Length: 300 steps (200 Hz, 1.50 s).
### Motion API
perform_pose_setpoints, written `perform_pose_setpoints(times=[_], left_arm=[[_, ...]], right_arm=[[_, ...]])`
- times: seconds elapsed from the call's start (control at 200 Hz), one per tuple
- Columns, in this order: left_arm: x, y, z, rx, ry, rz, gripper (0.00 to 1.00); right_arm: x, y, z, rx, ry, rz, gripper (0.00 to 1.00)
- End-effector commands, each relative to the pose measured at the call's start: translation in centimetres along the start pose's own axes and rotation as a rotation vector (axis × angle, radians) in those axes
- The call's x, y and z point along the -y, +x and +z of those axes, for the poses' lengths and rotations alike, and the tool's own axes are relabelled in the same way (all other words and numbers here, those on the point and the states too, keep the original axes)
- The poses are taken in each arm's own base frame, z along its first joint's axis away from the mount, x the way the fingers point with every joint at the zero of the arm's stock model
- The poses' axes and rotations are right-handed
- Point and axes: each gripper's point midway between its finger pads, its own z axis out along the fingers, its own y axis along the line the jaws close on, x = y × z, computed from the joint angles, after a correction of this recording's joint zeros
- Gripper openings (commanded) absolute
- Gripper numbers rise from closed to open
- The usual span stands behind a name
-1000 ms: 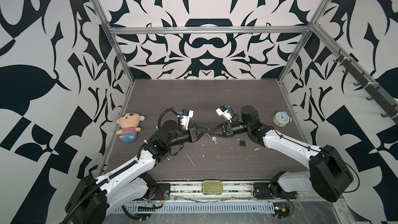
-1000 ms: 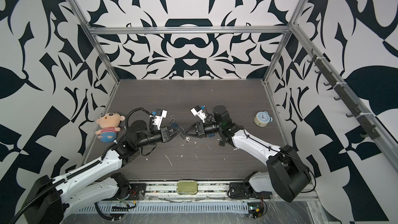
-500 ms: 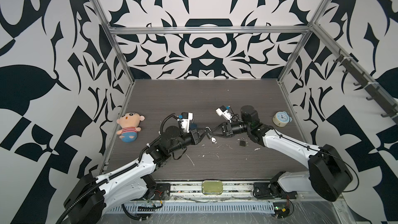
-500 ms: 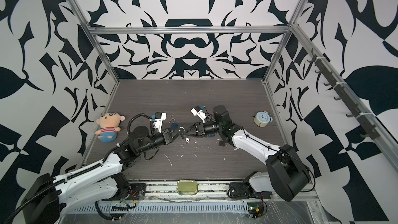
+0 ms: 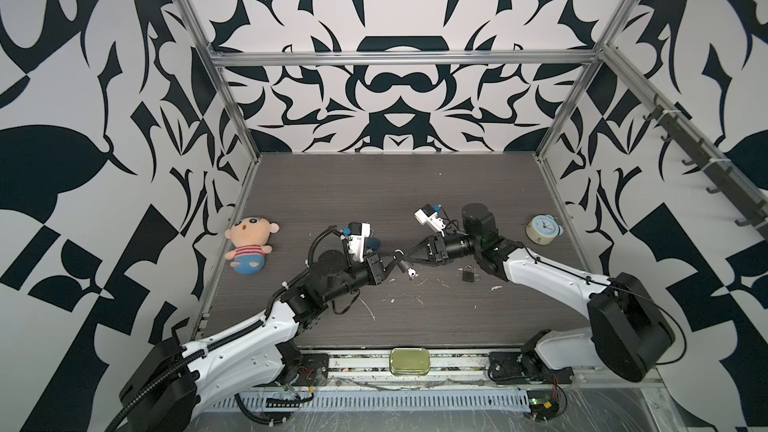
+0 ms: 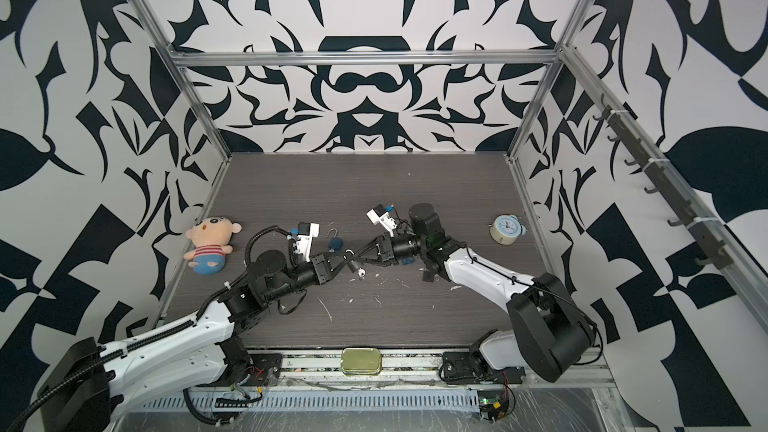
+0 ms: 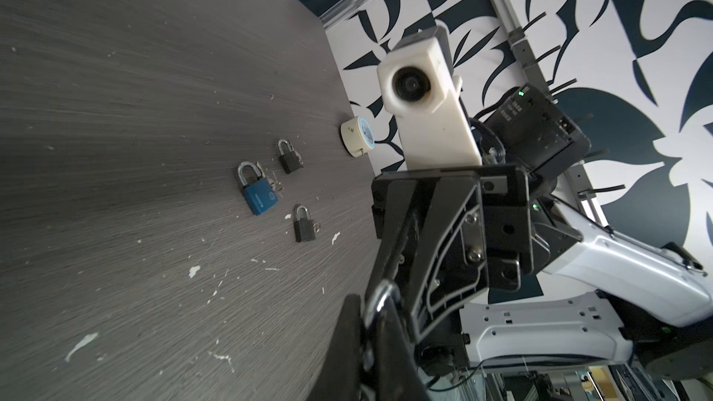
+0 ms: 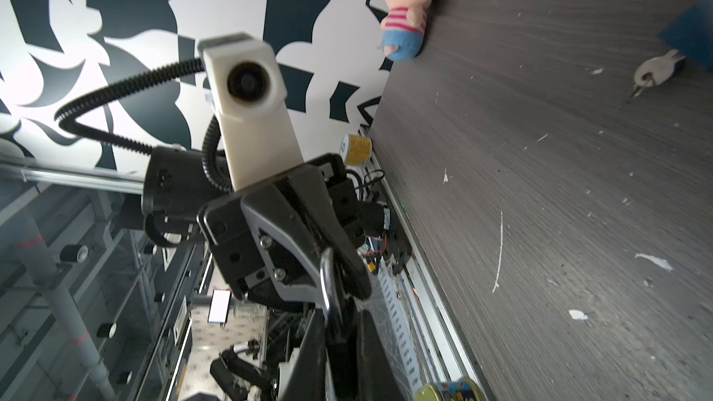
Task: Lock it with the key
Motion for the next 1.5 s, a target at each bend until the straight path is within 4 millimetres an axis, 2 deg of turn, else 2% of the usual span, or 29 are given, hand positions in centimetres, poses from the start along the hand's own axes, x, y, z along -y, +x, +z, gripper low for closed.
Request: perform_pose_setpoints(times=[0.0,0.105,0.235,0.365,0.435,0.585,0.705,0.825,0.92,1.07,1.18,1.495], left_arm=[[-1.7,11.0,-1.7,-0.462,-0.011,-0.023,0.00],[-1.9,8.9,-1.4,-0.364,-0.070,0.002,0.00],[-0.6,6.2,-1.4,-0.274,-0.101,0.045,0.00],[0.3,4.1,-1.9,-0.214,-0.137,0.084,0.00],[0.5,3.1,-2.2,-0.176,-0.147,0.089,0.00],[1.0,0.9,-2.9,-0.077,-0.166,0.088,0.00],[2.3,-0.8,-3.0,-0.018,-0.160,0.091,0.00],[3.6,-2.2,-2.9,0.018,-0.160,0.094,0.00],[4.0,-3.1,-2.7,0.033,-0.187,0.087,0.00],[4.8,-4.0,-2.1,0.038,-0.208,0.075,0.00],[5.1,-4.1,-1.8,0.026,-0.213,0.068,0.00],[5.5,-4.2,-1.8,0.025,-0.199,0.059,0.00]], right_arm=[[-6.8,-9.8,-2.8,0.387,-0.042,-0.297,0.00],[-6.4,-9.1,-2.7,0.363,-0.043,-0.291,0.00],[-5.5,-8.1,-2.7,0.340,-0.034,-0.269,0.00],[-4.4,-7.0,-2.9,0.323,0.004,-0.258,0.17],[-3.9,-6.1,-3.0,0.315,0.010,-0.256,0.23],[-3.2,-3.7,-3.3,0.282,0.010,-0.271,0.32],[-2.8,-1.6,-3.5,0.271,0.048,-0.322,0.39],[-2.5,1.2,-2.2,0.229,0.187,-0.454,0.43],[-2.5,2.5,-1.4,0.226,0.279,-0.558,0.44],[-2.6,2.8,-1.0,0.273,0.381,-0.661,0.47],[-2.9,2.4,-1.3,0.313,0.448,-0.727,0.51],[-3.8,0.9,-0.7,0.345,0.476,-0.781,0.50]])
